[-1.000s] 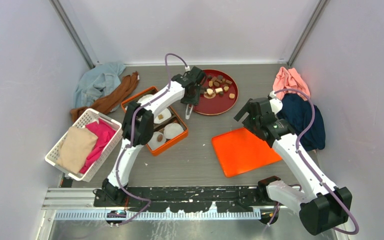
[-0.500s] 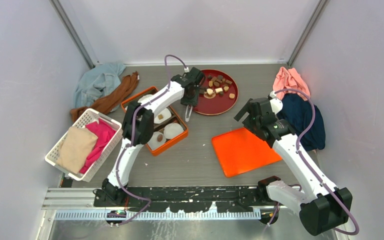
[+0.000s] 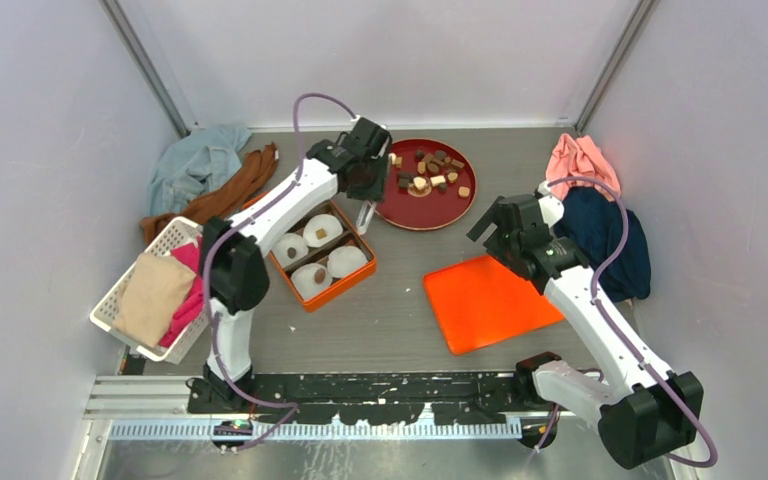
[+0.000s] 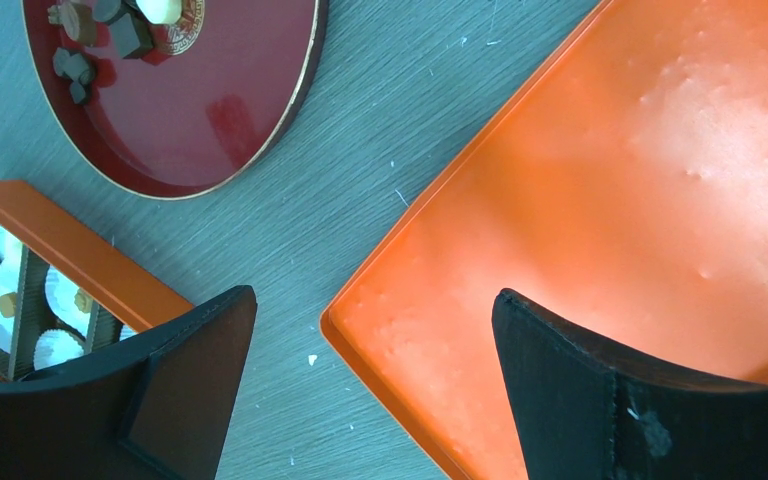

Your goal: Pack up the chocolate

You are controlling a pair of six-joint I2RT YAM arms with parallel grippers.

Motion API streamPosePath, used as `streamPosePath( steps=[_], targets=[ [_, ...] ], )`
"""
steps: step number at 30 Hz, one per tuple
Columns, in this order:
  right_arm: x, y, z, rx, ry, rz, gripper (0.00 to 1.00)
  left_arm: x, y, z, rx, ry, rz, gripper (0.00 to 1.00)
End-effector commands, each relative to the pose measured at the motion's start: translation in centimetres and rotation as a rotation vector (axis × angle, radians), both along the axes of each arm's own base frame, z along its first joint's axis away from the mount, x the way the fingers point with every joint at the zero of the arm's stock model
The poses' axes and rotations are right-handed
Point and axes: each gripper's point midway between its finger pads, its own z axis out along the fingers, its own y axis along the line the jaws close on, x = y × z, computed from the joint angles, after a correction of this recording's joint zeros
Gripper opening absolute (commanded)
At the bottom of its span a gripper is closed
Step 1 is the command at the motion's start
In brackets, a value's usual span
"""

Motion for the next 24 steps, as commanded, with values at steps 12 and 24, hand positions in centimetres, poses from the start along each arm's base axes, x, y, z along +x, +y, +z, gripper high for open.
streamPosePath(
  steps=[12, 24],
  targets=[
    [1.9, 0.7, 2.2, 0.039, -0.086, -0.002, 0.93, -12.5, 7.8, 3.5, -0.018, -0.025, -0.088, 0.17],
    [2.2, 1.1, 1.7, 0.054, -0.079, 0.006, 0.93, -17.8, 9.8, 0.9, -0.016, 0.092, -0.147, 0.18]
  ],
)
